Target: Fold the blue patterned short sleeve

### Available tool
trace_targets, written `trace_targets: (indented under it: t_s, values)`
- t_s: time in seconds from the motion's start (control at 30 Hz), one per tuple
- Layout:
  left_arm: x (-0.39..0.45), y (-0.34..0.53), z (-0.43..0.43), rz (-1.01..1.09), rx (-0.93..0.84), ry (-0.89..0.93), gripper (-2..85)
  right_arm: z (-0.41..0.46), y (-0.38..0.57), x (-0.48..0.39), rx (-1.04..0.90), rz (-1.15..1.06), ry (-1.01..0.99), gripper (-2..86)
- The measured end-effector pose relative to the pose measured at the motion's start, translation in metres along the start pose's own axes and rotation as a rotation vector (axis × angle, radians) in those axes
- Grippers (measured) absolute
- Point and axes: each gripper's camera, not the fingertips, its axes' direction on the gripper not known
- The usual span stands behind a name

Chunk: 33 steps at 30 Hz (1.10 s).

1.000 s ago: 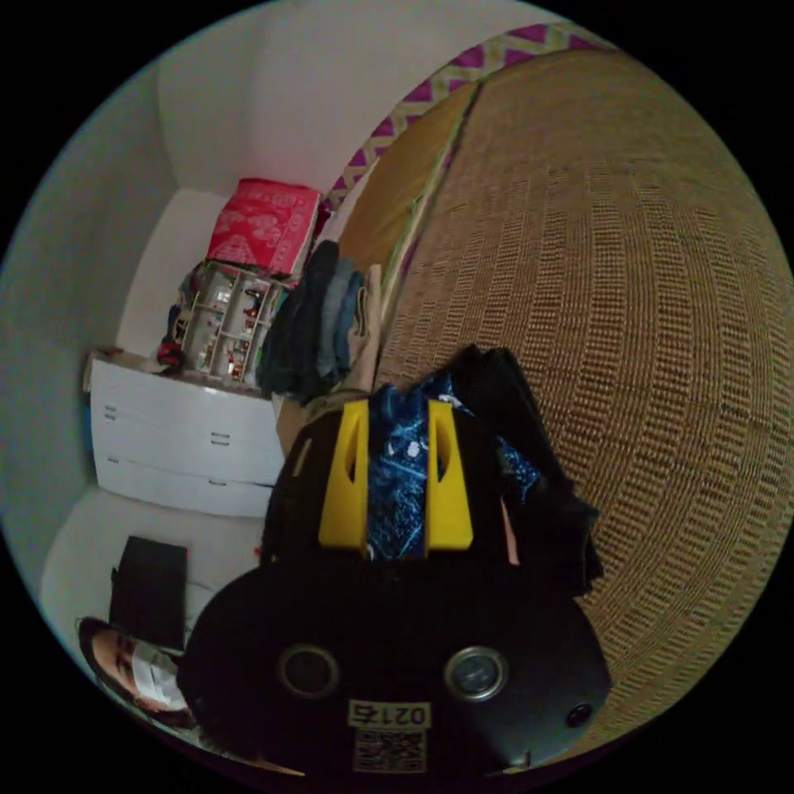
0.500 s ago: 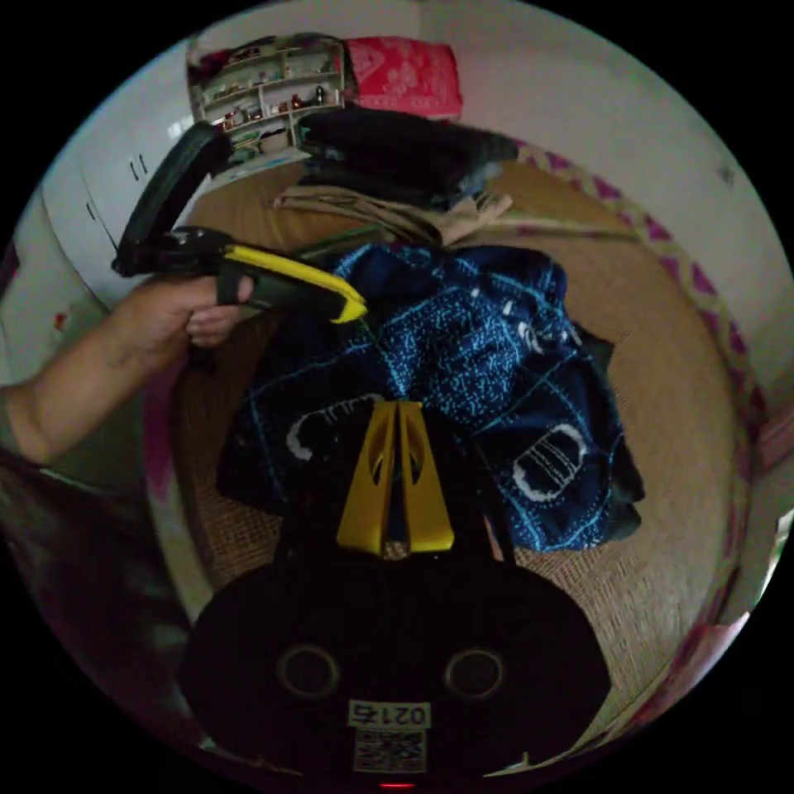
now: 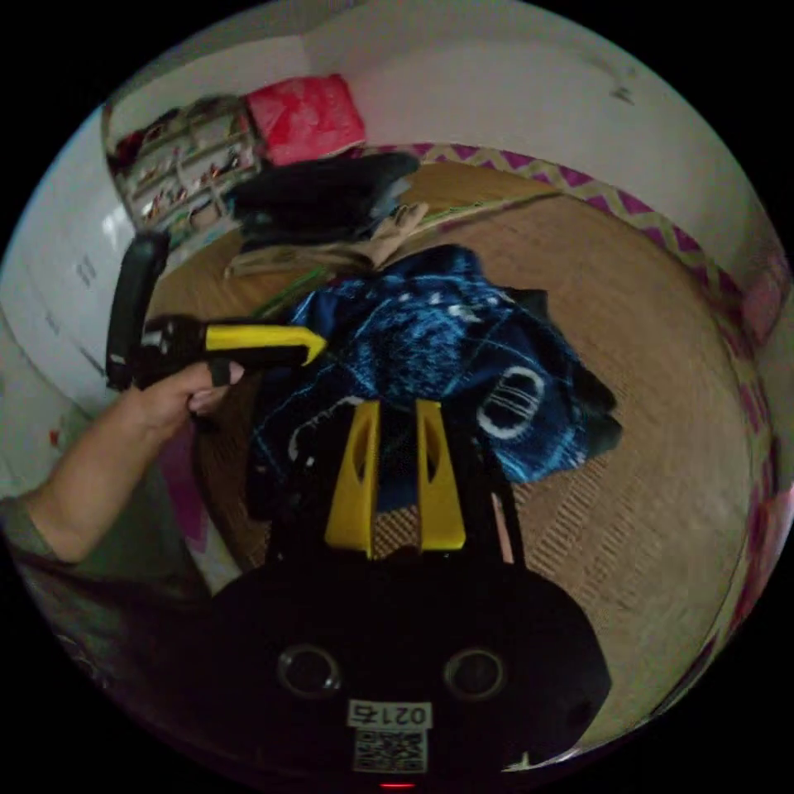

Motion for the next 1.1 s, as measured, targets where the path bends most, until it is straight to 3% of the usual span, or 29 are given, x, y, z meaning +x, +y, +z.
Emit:
trace_targets:
  t_s: [0.1,0.27,0.4,0.57,0.8,1.1]
  values:
    - [-0.009,0.018,-0.022,-0.12,0.025,0.05,-0.9,-0.049,0.027,0.073,0.079,0.225,-0.03,9.1]
    - [0.001,0.061,-0.051,-0.192,0.116,-0.045,-1.0,-0.042,0.084,0.174,0.033,0.607,-0.312,13.2]
    - [0.014,0.079,-0.052,-0.189,0.112,-0.016,-1.0,-0.024,0.097,0.203,0.074,0.749,-0.437,13.5]
    - [0.03,0.09,-0.013,-0.172,-0.041,0.006,-0.9,-0.004,0.085,0.24,0.089,0.878,-0.504,8.5]
    - [0.039,0.094,0.007,-0.155,-0.097,-0.038,-0.9,-0.01,0.065,0.308,0.05,0.856,-0.64,5.1]
    - [0.058,0.094,0.017,-0.093,-0.11,-0.144,-1.0,-0.1,0.019,0.521,-0.023,0.766,-0.356,4.7]
